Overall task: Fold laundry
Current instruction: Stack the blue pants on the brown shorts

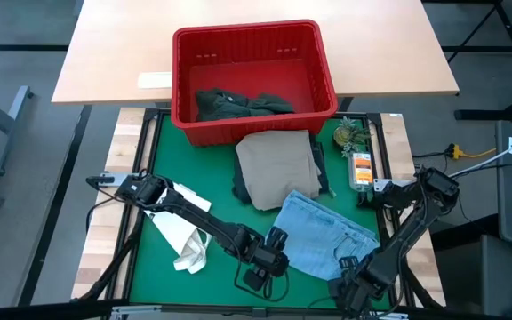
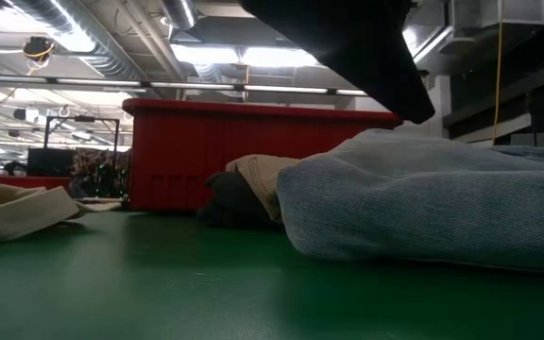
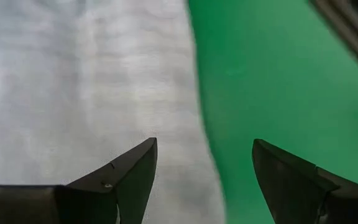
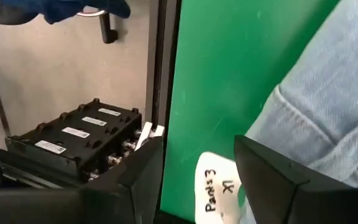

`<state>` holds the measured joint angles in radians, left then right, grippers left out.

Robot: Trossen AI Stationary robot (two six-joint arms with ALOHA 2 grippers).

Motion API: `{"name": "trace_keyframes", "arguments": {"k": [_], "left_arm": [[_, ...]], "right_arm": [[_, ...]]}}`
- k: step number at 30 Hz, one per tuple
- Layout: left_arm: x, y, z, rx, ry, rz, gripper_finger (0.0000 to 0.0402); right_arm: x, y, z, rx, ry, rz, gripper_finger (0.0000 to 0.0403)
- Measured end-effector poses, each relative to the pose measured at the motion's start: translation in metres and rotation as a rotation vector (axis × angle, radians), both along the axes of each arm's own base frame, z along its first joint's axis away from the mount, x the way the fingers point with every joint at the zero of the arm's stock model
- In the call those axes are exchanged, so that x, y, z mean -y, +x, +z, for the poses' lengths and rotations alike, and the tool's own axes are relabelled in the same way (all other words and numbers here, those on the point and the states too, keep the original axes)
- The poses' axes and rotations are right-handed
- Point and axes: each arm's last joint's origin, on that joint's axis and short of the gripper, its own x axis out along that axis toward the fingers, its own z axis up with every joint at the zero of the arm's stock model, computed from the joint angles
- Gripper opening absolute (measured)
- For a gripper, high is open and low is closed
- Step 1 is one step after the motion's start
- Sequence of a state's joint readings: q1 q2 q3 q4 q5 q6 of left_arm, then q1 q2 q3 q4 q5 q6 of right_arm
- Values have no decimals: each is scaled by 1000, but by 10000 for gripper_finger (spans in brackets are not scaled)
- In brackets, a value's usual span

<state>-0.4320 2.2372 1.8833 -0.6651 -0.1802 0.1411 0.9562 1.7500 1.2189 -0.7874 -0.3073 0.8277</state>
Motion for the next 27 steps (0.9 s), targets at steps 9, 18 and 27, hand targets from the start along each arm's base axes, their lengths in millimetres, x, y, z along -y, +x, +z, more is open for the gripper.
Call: {"name": "trace_keyframes", "arguments": {"k": [9,18,27], "left_arm": [[-3,1,-4,15,29,26,257],[-8,-6,-44,34,52,43,257],[-24,-10,-67,50,119,76,256]], "right_arm": [[-2,8,10,167,-69,-57,200],[-1,10,10,221,-103,-73,200],[-1,12,10,298,-143,-98,200]]}}
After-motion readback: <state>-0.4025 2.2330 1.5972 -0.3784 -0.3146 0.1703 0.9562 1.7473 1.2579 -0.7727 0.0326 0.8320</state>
